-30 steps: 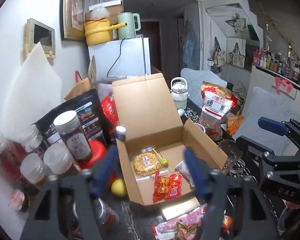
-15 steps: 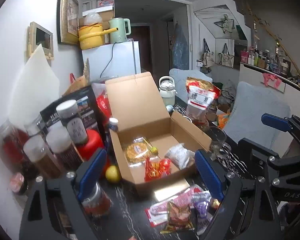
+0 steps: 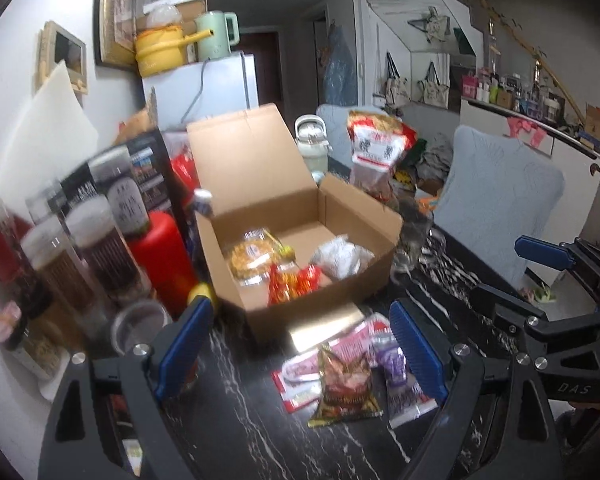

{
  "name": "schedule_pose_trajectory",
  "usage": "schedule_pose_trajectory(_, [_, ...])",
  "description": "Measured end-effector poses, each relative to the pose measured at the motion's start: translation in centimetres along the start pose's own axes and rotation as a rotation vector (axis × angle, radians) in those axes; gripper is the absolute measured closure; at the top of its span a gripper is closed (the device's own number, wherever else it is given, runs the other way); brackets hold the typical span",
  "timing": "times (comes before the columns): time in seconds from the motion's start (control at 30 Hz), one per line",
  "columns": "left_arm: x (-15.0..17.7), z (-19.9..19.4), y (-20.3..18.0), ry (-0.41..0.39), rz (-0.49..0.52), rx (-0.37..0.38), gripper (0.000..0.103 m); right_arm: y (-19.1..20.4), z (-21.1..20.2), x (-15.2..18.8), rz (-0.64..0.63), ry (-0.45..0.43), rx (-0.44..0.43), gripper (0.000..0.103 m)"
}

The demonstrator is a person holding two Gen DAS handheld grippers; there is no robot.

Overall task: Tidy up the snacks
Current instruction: 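Move both grippers back from the box to the snack pile, then grasp the brown cereal bag with the left gripper while the right gripper grasps the silver-purple bag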

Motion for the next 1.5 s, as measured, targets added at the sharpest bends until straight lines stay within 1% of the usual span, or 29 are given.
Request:
schedule_pose_trajectory(0.13, [2.3,1.1,-0.3,0.046,-0.001,0.028,0.012,0.4,0.7,2.1,0.018,0.028,-0.004,0.018])
schedule_pose_trajectory(0.3, [5.0,2.7,-0.3,0.101,-0.021,0.023,0.012,1.3,1.9,4.8,0.033,0.078,-0.012,0.018])
schedule_pose_trajectory(0.47, [7.3,4.6,-0.2,0.142,-0.032,0.022,0.013,1.8,3.3,8.2,0.097,0.134,-0.049,0.018])
schedule_pose_trajectory(0.57, [8.5,5.8,-0.3,0.172,-0.022,0.022,0.012,1.8,3.9,9.9,0.123,0.164,-0.056,0.019])
schedule_pose_trajectory(0.73, [10.3,8.0,-0.4,0.235,-0.048,0.036,0.012,1.4,4.9,11.5,0.135,0.200,-0.046,0.019])
schedule_pose_trajectory(0.83, [10.8,9.1,-0.5,0.253,-0.050,0.042,0.012,1.2,5.3,12.2,0.139,0.217,-0.048,0.020])
schedule_pose_trajectory(0.93, [11.3,10.5,-0.4,0.273,-0.047,0.029,0.013,1.0,5.6,12.8,0.140,0.229,-0.053,0.020])
schedule_pose_trajectory(1.03, [11.8,11.8,-0.4,0.306,-0.063,0.039,0.013,0.9,5.8,13.0,0.146,0.233,-0.064,0.021])
schedule_pose_trajectory(1.1, [12.0,12.4,-0.4,0.322,-0.069,0.044,0.020,1.0,6.0,13.1,0.142,0.237,-0.071,0.021])
schedule_pose_trajectory(1.17, [12.3,13.1,-0.3,0.346,-0.078,0.048,0.022,1.0,6.2,13.1,0.137,0.240,-0.078,0.021])
schedule_pose_trajectory(1.2, [12.4,13.3,-0.3,0.352,-0.080,0.046,0.028,1.1,6.3,13.0,0.135,0.240,-0.082,0.021])
schedule_pose_trajectory(1.27, [12.8,14.0,-0.2,0.376,-0.088,0.049,0.034,1.2,6.5,13.0,0.133,0.242,-0.090,0.021])
schedule_pose_trajectory(1.33, [12.9,14.2,-0.4,0.383,-0.096,0.062,0.042,1.2,6.9,13.0,0.133,0.245,-0.100,0.021])
schedule_pose_trajectory(1.37, [12.9,14.3,-0.5,0.385,-0.098,0.070,0.055,1.3,7.0,13.0,0.134,0.248,-0.106,0.021])
schedule_pose_trajectory(1.4, [12.9,14.3,-0.6,0.388,-0.091,0.069,0.058,1.4,7.2,12.9,0.135,0.249,-0.112,0.021])
schedule_pose_trajectory(1.5, [12.8,13.8,-0.8,0.376,-0.080,0.080,0.063,1.8,7.7,12.8,0.136,0.252,-0.128,0.021])
Point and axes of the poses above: each gripper's, at about its wrist camera, not at the fingertips, and z roughly the way its jaws point, y to its left, x to its underside, the point moved 8 cm from there along z, roughly the way its jaws point, and after that the axes turned 13 degrees about -z, right-handed, at the moved point
